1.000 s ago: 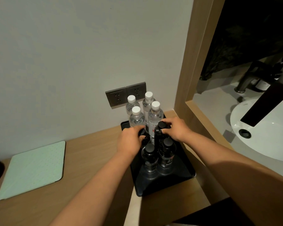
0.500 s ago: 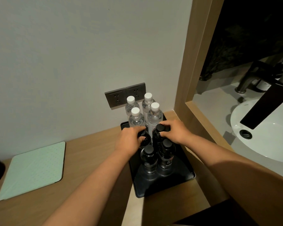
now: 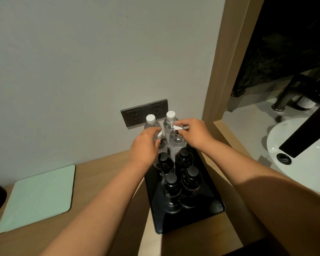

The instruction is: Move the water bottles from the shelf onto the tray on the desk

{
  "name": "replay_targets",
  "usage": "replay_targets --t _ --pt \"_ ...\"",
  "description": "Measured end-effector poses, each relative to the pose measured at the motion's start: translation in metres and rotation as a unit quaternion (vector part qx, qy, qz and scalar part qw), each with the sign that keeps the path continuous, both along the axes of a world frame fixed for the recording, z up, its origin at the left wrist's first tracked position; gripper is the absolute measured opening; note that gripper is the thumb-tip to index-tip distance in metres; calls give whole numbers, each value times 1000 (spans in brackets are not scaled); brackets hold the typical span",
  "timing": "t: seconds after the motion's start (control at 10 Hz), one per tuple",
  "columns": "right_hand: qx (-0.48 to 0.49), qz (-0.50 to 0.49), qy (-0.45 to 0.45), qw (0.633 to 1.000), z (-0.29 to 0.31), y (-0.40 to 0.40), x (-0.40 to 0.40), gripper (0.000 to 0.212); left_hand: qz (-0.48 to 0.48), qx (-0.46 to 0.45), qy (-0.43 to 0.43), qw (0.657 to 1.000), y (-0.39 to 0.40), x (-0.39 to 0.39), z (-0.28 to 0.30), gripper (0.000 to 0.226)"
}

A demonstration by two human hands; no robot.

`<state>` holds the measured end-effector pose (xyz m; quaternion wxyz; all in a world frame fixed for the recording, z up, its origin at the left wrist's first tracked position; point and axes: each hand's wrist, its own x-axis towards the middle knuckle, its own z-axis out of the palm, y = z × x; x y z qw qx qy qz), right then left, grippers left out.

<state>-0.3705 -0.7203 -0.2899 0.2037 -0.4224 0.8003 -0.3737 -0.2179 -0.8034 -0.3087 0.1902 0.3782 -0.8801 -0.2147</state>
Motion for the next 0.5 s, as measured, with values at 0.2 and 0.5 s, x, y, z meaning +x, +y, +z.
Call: replay_targets --t 0.2,0.5 --pt "-31 -22 -15 999 -6 -3 -7 30 8 -4 26 1000 1 3 -9 48" --pt "-4 25 -24 999 -2 5 -11 39 -14 65 -35 997 15 10 4 59"
